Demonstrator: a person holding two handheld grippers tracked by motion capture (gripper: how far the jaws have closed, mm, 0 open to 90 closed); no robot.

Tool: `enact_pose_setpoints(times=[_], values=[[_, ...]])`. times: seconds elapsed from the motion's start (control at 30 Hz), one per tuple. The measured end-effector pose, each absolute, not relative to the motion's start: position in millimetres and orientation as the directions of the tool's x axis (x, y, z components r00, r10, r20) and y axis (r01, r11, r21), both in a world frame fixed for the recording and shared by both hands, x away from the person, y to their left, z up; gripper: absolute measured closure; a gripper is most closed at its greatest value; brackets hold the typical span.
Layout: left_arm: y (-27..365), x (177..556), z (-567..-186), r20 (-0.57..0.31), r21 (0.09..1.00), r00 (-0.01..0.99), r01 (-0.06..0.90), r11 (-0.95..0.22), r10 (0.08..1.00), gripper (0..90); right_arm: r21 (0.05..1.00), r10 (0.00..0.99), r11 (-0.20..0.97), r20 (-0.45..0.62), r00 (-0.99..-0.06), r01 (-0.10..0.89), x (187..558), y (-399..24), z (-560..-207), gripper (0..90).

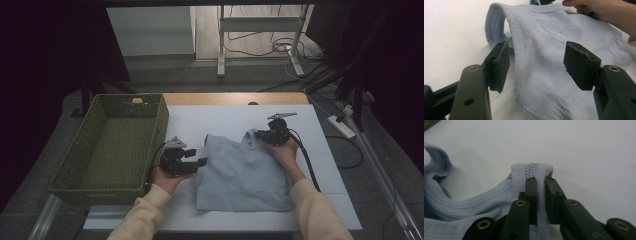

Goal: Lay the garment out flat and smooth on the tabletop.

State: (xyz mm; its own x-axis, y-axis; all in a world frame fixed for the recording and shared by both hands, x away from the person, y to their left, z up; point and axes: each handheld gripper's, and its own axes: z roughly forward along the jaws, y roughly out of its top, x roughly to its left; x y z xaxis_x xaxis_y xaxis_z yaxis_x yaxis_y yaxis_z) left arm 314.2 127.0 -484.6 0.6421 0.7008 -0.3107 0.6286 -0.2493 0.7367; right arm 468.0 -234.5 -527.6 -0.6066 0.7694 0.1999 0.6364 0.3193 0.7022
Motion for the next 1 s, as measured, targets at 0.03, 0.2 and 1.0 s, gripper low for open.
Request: enact_pose_setpoints(times=[0.03, 0.2, 1.0], values=[[126.9, 314.0, -484.4, -0.310, 0.737, 0.643, 0.628, -0.250, 0.700, 37.7, 0.711, 0.770, 0.312, 0.199, -0.606, 0.630, 466.7, -235.0, -525.2, 83.4], [128.4, 313.4, -483.3, -0.309, 0.743, 0.642, 0.624, -0.244, 0.702, 37.7, 0.774, 0.805, 0.281, 0.132, -0.579, 0.568, 456.6, -241.8, -506.1, 83.9], [128.7, 312.4, -481.5, -0.299, 0.747, 0.644, 0.617, -0.246, 0.704, 37.6, 0.796, 0.908, 0.132, 0.142, -0.394, 0.591, 446.5, -278.2, -495.7, 51.2]])
